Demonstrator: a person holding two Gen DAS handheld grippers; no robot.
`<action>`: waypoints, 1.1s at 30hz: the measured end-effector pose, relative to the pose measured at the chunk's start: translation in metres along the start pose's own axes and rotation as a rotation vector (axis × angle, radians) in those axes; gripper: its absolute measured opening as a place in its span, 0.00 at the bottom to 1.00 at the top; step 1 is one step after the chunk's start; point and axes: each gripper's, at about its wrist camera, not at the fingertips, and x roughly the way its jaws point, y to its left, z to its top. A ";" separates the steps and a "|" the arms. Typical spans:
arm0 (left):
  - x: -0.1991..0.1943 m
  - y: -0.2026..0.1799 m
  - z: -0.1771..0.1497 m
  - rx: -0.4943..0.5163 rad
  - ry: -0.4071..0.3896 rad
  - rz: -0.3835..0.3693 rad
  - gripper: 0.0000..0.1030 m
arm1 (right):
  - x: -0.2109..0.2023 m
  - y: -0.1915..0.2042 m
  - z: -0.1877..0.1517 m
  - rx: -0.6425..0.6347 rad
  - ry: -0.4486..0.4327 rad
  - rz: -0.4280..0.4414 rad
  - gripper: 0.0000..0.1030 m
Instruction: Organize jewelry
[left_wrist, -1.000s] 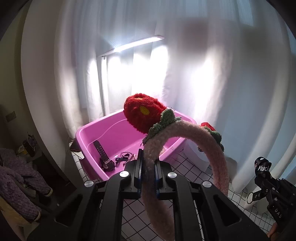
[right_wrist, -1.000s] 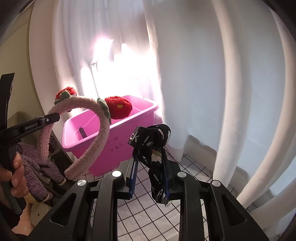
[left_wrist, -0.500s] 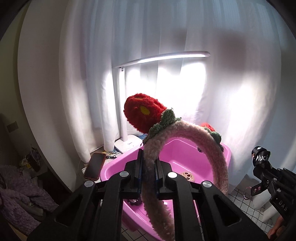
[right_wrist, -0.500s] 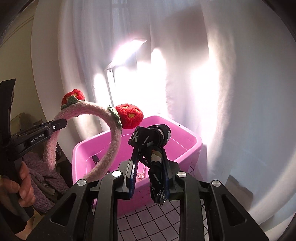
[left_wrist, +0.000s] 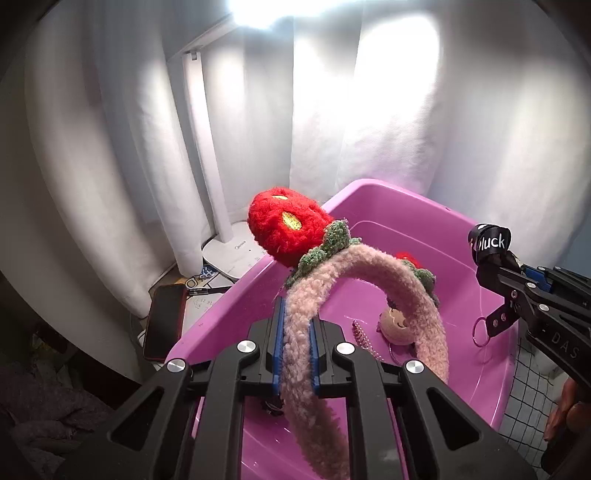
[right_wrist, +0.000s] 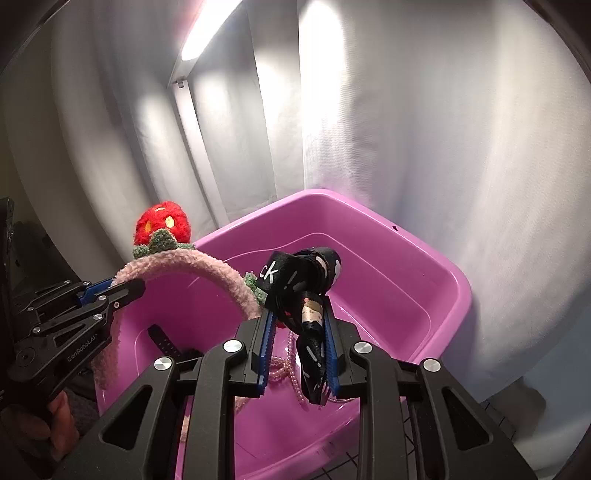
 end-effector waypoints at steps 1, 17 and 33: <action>0.006 -0.002 0.000 0.011 0.019 -0.005 0.11 | 0.008 0.000 0.002 0.005 0.018 -0.002 0.22; 0.020 0.006 0.007 0.034 0.062 0.011 0.84 | 0.024 -0.011 0.012 0.028 0.044 -0.108 0.62; 0.011 0.012 0.006 -0.003 0.081 0.016 0.88 | 0.002 0.000 -0.006 0.056 0.038 -0.092 0.63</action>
